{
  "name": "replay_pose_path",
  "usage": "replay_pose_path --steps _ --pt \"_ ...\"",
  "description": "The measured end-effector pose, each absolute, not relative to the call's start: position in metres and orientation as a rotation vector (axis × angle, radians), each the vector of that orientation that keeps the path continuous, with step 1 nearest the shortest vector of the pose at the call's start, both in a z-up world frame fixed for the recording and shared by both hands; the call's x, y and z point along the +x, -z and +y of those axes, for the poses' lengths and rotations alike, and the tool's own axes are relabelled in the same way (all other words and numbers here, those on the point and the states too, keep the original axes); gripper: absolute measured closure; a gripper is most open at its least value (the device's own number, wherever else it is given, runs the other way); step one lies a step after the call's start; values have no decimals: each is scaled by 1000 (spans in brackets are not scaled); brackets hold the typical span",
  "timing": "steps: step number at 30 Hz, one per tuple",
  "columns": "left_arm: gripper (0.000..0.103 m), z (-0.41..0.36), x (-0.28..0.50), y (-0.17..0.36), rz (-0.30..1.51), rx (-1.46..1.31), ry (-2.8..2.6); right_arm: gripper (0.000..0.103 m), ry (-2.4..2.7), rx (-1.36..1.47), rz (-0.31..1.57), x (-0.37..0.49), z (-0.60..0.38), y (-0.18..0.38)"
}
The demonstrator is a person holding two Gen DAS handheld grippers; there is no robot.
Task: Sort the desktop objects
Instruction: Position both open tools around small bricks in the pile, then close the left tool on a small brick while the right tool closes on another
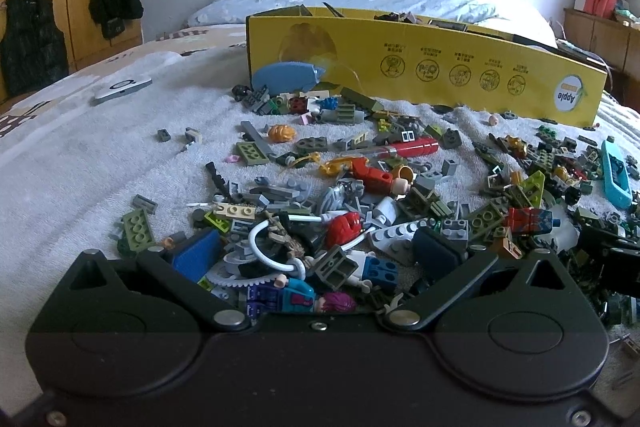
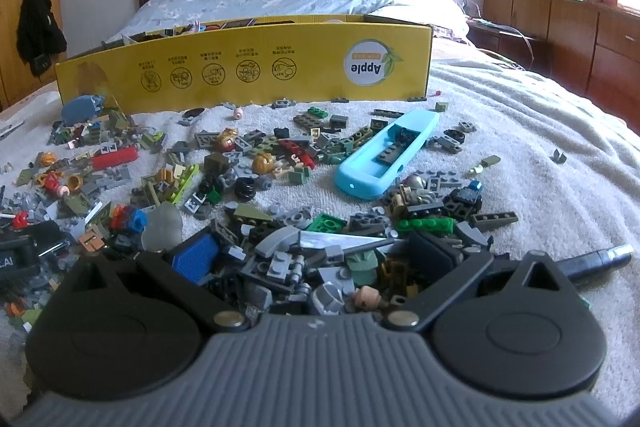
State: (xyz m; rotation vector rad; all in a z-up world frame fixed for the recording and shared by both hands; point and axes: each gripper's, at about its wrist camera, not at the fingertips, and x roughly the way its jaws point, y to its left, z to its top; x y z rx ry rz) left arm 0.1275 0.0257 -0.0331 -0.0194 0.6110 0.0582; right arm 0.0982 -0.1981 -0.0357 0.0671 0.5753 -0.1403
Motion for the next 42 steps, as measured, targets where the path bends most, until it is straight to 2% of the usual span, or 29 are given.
replay_pose_path --steps 17,29,37,42 --pt "1 22 123 19 744 8 -57 0 89 96 574 93 -206 33" --pt "1 19 111 4 765 -2 -20 0 8 84 601 87 -210 28" --pt "1 17 102 1 720 2 -4 0 -53 15 547 58 -202 23" --pt "1 20 83 -2 626 19 54 0 -66 13 517 45 -199 17"
